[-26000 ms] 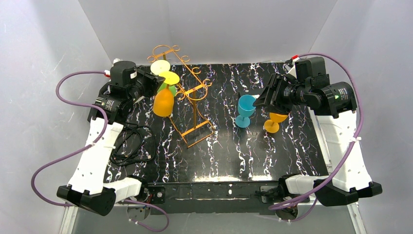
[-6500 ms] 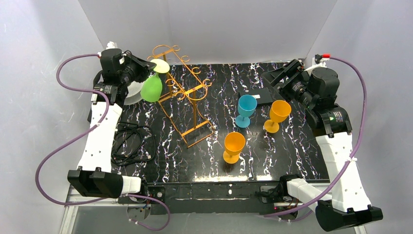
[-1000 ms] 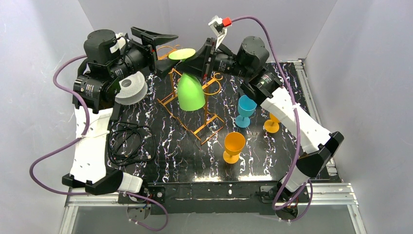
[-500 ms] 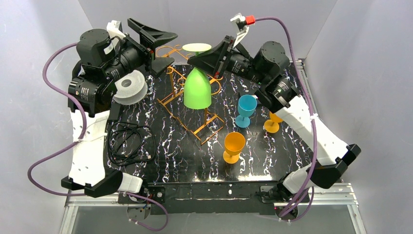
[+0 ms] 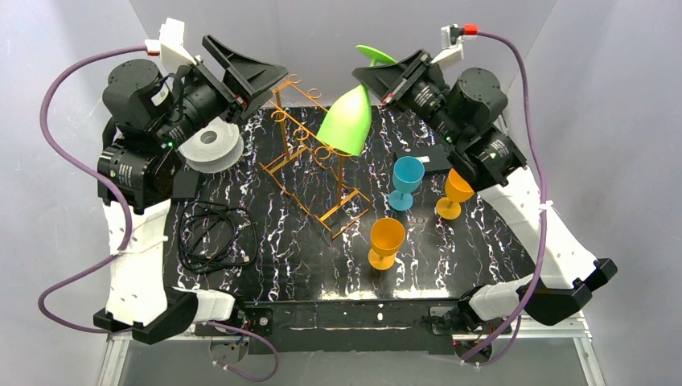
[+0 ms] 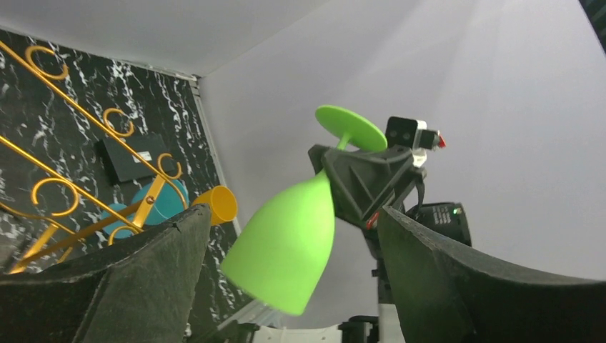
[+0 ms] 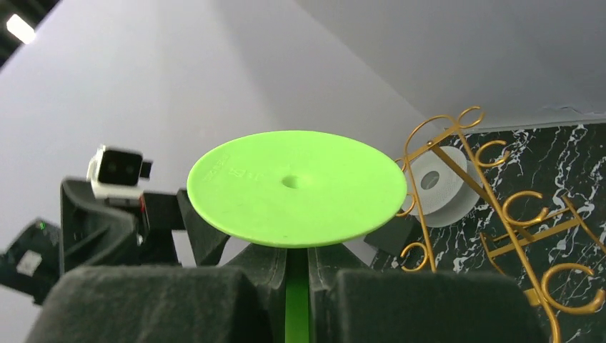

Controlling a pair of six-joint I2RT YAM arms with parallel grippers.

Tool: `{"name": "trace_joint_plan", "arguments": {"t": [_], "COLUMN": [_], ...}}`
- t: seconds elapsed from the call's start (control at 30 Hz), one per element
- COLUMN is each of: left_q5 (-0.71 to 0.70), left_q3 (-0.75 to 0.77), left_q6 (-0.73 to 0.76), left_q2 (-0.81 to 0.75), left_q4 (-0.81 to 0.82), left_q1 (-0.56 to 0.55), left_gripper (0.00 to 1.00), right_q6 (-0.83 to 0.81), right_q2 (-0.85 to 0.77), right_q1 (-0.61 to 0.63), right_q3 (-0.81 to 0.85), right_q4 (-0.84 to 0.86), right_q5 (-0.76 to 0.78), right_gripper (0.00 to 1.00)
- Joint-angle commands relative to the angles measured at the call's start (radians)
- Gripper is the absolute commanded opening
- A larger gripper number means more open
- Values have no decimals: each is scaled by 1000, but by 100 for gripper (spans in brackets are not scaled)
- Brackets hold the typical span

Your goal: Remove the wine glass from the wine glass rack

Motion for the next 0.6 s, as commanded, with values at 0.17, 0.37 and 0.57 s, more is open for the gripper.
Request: {"name": "trace_joint_plan", "arguments": {"t": [0.17, 0.37, 0.57], "left_q5": [91, 122, 111], "left_q3": [-57, -90, -164], "left_q6": [237, 327, 393], "left_q2": [-71, -93, -103], "left_q4": [70, 77, 113], "left_q1": [-4, -4, -52], "left_gripper": [85, 83, 79], "right_q6": [445, 544, 571], "right_q2": [-61, -59, -38], "right_q1": [-136, -181, -183], "right_q3": [-96, -97, -16], "right_q4": [-53, -67, -137], "right_q5": [31, -44, -1], "right_gripper": [1, 1, 1]}}
